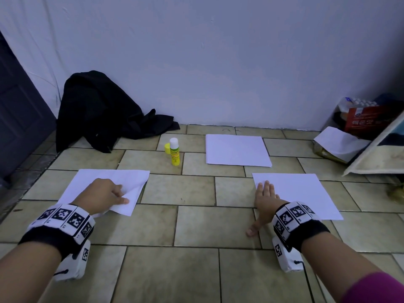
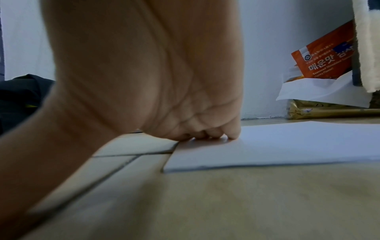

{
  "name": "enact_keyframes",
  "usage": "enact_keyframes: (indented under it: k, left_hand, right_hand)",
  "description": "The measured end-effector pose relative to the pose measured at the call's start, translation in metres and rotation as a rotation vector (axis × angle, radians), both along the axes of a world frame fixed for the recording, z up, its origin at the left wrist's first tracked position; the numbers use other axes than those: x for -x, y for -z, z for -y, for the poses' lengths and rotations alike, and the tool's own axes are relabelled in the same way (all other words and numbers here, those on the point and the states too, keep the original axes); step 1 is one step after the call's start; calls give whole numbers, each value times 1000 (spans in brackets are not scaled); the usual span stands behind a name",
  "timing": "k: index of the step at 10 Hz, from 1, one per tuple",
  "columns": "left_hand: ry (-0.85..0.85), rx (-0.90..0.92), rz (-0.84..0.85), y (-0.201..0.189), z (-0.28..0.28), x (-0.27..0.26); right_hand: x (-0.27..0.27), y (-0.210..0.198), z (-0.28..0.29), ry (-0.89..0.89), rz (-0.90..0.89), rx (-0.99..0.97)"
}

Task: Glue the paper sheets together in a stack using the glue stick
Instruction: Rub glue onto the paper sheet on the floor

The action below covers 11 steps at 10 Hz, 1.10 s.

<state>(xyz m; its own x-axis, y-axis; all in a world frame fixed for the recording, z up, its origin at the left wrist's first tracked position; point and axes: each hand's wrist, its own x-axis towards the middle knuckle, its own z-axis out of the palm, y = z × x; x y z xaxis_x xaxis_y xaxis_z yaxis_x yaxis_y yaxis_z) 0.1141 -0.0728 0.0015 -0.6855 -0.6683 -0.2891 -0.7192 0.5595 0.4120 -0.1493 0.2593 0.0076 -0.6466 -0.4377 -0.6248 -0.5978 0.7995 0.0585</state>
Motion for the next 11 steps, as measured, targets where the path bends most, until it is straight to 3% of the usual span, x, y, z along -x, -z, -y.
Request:
enact_keyframes:
  k: [2, 6, 7, 9, 11]
  left_hand:
    - [75, 42, 81, 3, 10, -3]
    - [97, 52, 78, 1, 13, -5]
    - [50, 178, 33, -6, 8, -6]
    - [15, 609, -52, -43, 0, -1]
    - [156, 726, -143, -72, -21, -2]
  right_hand:
    - [-1, -1, 1, -1, -5, -9]
    - [0, 0, 1, -5, -11, -24]
    - [-1, -1, 1, -10, -15, -23]
    - [-1, -1, 0, -15, -17, -20]
    - [-1, 1, 0, -18, -32, -8]
